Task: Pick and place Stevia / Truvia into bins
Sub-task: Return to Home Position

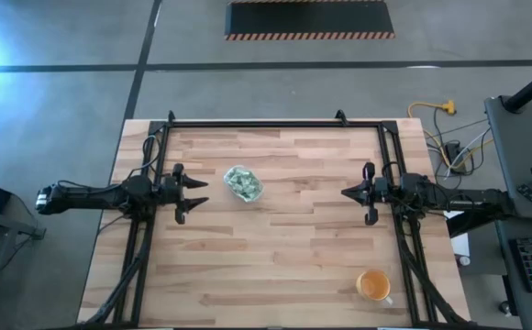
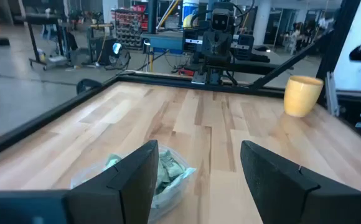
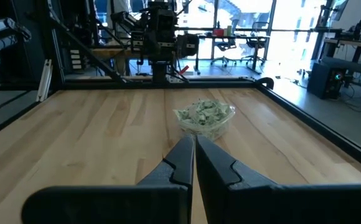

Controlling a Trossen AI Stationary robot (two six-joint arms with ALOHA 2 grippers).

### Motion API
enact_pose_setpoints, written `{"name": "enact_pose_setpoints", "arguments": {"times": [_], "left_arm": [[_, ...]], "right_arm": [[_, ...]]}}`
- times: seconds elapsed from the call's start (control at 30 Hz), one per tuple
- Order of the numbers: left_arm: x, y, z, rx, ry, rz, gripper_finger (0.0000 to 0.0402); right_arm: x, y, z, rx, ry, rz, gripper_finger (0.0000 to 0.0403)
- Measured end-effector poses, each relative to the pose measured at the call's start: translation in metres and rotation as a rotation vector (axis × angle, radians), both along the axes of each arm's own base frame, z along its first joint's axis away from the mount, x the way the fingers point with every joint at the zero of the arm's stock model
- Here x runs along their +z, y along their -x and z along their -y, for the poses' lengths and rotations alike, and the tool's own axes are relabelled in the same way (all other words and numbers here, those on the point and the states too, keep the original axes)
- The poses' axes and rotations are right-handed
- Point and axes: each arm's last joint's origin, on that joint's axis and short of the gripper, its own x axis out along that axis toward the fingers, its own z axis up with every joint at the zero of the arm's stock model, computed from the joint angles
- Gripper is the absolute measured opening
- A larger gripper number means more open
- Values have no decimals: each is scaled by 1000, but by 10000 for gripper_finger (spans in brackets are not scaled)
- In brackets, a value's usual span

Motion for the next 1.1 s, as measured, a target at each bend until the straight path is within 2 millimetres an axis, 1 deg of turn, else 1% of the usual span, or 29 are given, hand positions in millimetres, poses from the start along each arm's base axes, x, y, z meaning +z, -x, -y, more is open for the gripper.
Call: {"name": "enact_pose_setpoints", "arguments": {"times": [0.13, 0.23, 1.1], "left_arm": [[0, 0, 0, -11, -101, -13, 212], [0, 0, 0, -14, -126, -18, 212], [0, 0, 0, -13, -124, -17, 212]], "right_arm": [[0, 0, 0, 0, 1, 0, 9], [0, 0, 0, 0, 1, 0, 9], [0, 0, 0, 0, -1, 0, 9]]}}
